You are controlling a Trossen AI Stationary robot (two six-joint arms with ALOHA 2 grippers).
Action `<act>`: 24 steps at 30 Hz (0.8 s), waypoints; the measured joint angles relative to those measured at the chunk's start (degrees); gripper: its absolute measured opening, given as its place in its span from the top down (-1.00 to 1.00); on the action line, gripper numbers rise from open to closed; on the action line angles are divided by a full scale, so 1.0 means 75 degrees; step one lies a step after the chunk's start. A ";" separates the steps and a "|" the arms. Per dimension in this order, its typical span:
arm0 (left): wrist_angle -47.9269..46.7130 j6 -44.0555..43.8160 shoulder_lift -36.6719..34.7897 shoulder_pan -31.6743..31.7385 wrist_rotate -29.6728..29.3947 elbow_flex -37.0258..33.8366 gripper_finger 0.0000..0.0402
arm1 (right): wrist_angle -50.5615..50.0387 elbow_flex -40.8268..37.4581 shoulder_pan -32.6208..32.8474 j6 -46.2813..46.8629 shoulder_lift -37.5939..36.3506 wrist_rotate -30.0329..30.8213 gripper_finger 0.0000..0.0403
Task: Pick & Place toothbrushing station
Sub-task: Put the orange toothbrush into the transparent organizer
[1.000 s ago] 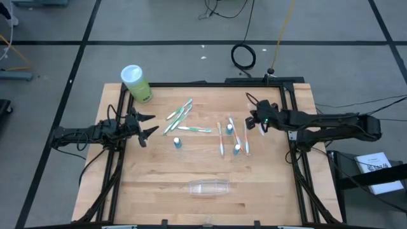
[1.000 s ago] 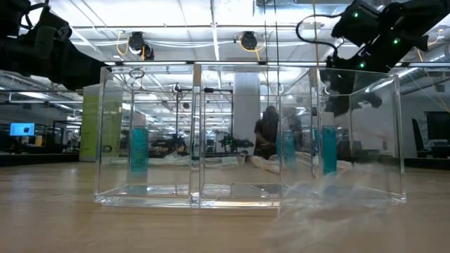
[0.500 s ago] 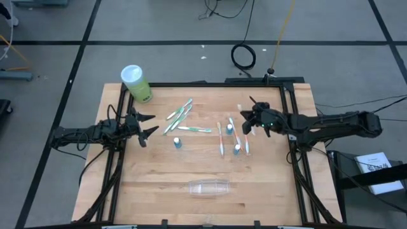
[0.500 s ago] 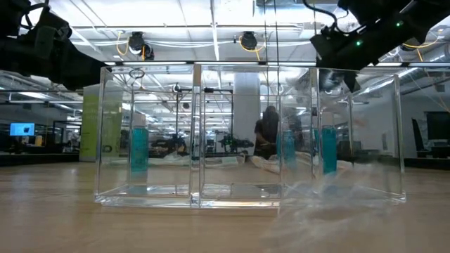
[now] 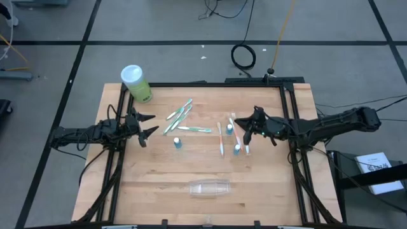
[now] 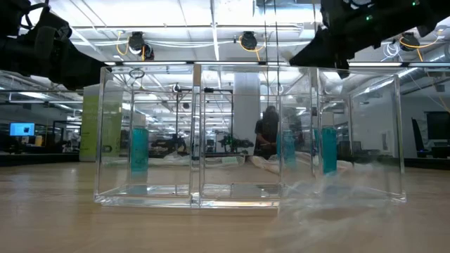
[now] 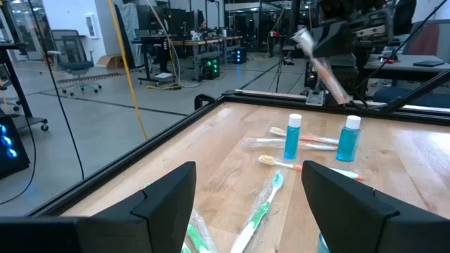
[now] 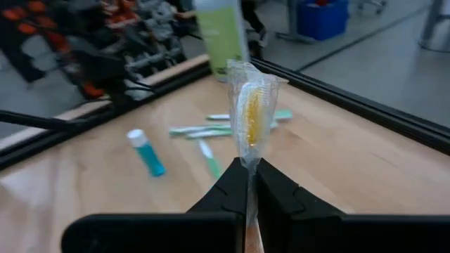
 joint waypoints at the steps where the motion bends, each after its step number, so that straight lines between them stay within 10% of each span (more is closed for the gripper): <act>1: -0.0001 0.0000 -0.0002 -0.0001 -0.0001 0.0000 -0.34 | 0.0100 0.0000 0.0104 -0.0070 0.0000 -0.0001 0.98; 24: -0.0001 0.0000 -0.0001 -0.0003 0.0000 0.0000 -0.34 | 0.0651 0.0001 0.2151 -0.0744 0.0173 -0.0839 0.98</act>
